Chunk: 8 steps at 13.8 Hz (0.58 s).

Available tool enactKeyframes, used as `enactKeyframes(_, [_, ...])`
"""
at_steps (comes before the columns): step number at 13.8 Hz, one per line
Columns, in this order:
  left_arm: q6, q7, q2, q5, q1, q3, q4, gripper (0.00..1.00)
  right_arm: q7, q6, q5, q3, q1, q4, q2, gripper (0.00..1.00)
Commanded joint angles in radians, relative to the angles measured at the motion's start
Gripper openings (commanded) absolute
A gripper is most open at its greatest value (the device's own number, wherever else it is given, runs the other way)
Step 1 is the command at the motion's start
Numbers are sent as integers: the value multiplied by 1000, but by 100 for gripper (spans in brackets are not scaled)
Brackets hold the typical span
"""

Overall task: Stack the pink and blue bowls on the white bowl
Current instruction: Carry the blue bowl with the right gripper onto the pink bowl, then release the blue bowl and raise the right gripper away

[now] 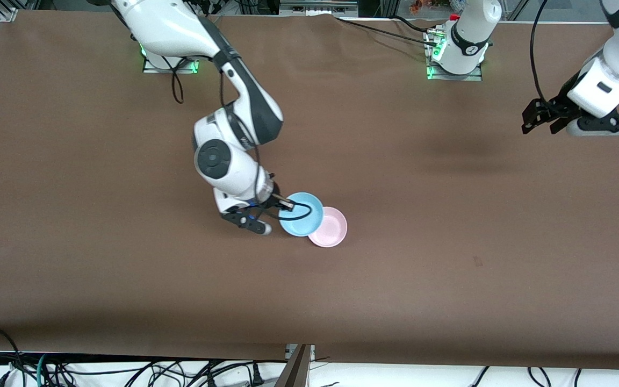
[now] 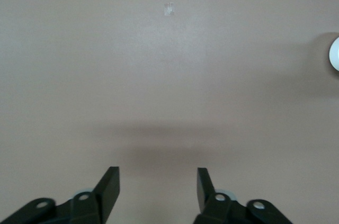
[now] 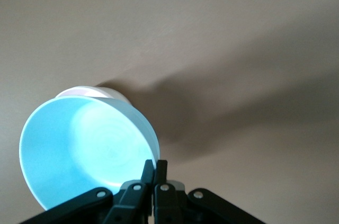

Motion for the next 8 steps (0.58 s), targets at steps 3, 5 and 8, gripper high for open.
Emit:
enactKeyframes(3, [-131, 19, -1, -25, 3, -6, 158, 100, 149, 28, -1, -15, 50, 172, 133, 0])
enactKeyframes(5, [-141, 19, 34, -51, 3, -5, 201, 100, 178, 42, -1, -15, 56, 210, 169, 0])
enactKeyframes(8, [-142, 11, 79, -43, 2, -6, 256, 100, 183, 42, -30, -17, 64, 213, 180, 0])
